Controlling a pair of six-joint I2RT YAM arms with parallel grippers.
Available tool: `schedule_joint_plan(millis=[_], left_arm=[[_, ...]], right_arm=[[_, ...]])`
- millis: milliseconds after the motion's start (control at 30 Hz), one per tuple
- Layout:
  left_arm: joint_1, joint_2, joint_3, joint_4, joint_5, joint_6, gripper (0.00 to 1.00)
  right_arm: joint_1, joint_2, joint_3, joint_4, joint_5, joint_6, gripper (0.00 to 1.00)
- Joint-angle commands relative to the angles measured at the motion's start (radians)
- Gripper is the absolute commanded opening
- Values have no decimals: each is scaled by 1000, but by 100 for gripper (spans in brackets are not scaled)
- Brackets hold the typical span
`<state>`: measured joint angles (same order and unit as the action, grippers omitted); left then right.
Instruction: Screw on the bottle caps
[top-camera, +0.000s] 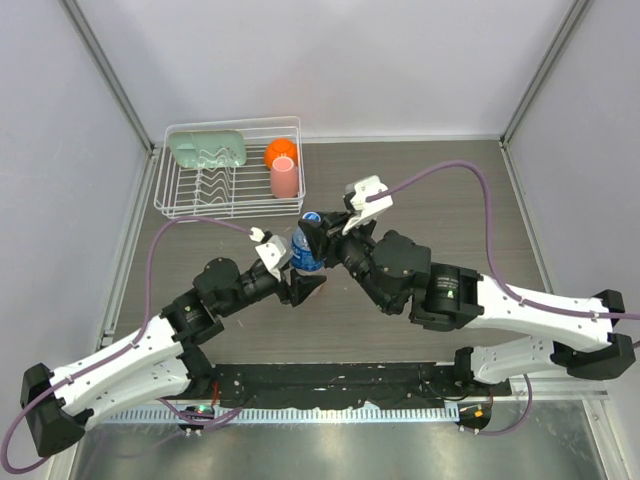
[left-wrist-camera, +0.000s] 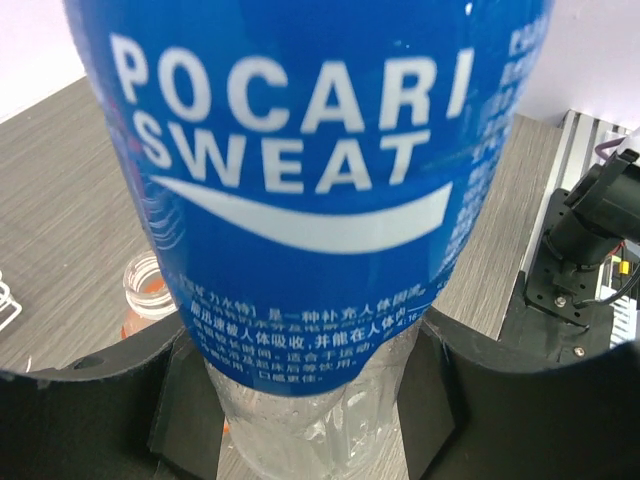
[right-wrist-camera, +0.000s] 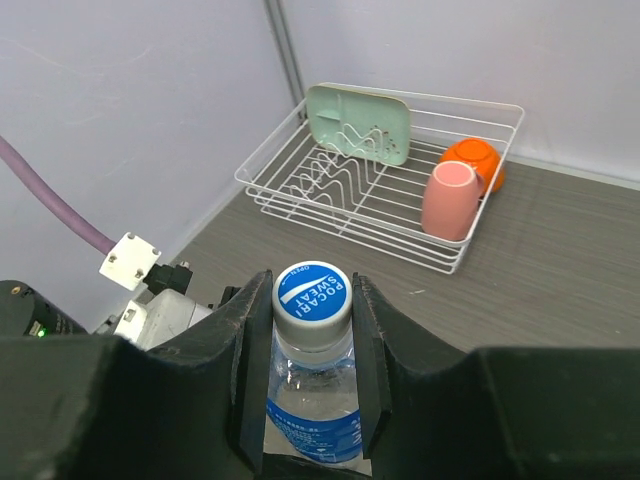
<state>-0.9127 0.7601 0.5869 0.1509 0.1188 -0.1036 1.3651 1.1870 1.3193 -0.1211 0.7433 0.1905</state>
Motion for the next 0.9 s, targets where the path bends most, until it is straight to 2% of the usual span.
schedule_joint_plan(millis=[0, 267, 500, 700, 867], left_arm=[[32, -15, 128, 227, -110, -33, 0], [43, -28, 126, 207, -99, -50, 0], [49, -41, 116, 193, -67, -65, 0], [57, -50, 111, 182, -47, -68, 0], [66, -62, 106, 159, -9, -71, 0]], right_arm=[[89, 77, 1, -218, 53, 3, 5], [91, 40, 9, -210, 50, -37, 35], [91, 23, 29, -195, 21, -60, 45], [91, 37, 69, -219, -7, -74, 48], [89, -29, 89, -230, -44, -94, 49]])
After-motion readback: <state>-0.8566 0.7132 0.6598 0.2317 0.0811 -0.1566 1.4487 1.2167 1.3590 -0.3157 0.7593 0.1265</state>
